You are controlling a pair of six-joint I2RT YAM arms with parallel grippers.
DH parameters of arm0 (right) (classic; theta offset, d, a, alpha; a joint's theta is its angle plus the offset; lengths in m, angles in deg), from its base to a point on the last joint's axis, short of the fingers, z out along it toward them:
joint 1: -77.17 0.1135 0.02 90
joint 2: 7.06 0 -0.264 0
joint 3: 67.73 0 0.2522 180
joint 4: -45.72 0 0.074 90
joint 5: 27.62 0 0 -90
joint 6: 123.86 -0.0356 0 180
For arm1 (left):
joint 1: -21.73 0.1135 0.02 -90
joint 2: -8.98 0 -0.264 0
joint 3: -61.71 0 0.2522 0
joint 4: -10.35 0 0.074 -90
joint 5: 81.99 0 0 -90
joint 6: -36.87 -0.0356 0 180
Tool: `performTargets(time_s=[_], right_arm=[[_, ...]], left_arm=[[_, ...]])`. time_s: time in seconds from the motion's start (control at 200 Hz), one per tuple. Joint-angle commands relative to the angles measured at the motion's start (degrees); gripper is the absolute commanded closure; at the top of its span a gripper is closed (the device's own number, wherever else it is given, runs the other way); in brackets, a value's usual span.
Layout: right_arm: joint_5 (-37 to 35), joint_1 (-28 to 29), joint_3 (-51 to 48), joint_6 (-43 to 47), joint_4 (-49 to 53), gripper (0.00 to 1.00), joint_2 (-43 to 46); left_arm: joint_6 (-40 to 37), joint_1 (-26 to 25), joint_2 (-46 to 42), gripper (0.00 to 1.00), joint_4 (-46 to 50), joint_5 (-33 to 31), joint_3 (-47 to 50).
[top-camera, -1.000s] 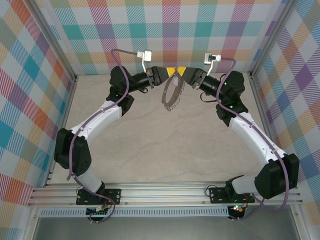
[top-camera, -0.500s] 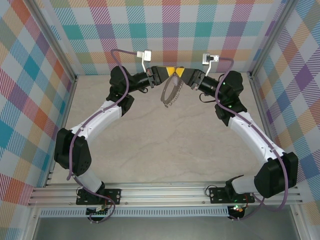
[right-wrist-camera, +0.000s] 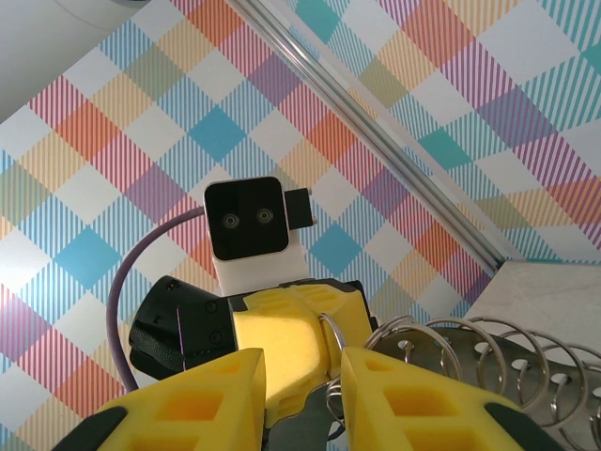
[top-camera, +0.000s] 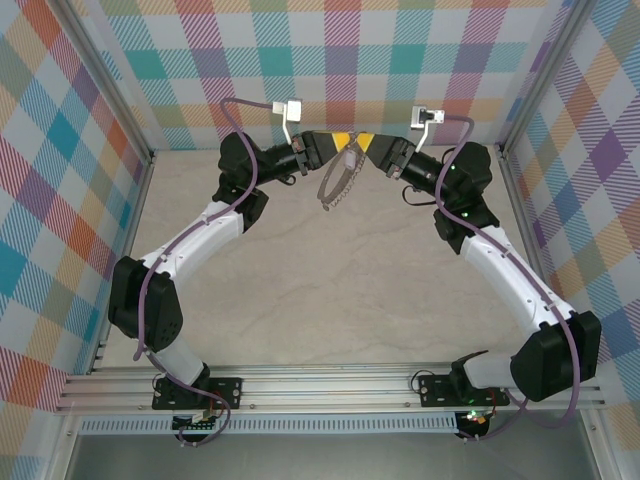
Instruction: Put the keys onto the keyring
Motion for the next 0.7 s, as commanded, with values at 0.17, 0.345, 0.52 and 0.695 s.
performTargets(time_s=[0.17, 0.345, 0.52, 0.695], right_arm=[[0.8, 0.4, 0.7, -1.5, -3.8, 0.71, -1.5], [1.5, 1.2, 2.0, -1.3, -3.5, 0.71, -2.6], [1.5, 1.5, 2.4, -1.1, -3.5, 0.73, -2.7], [0.5, 1.5, 2.3, -0.1, -2.1, 0.77, -1.9]], left_arm=[[0.9, -0.6, -1.3, 1.0, -4.1, -0.3, -0.4], [1.1, -0.6, -1.3, 1.0, -4.3, -0.4, -0.3], [1.1, -0.6, -1.2, 1.0, -4.5, -0.5, -0.2], [1.4, -0.6, -1.1, 1.0, -5.1, -0.7, 0.5]])
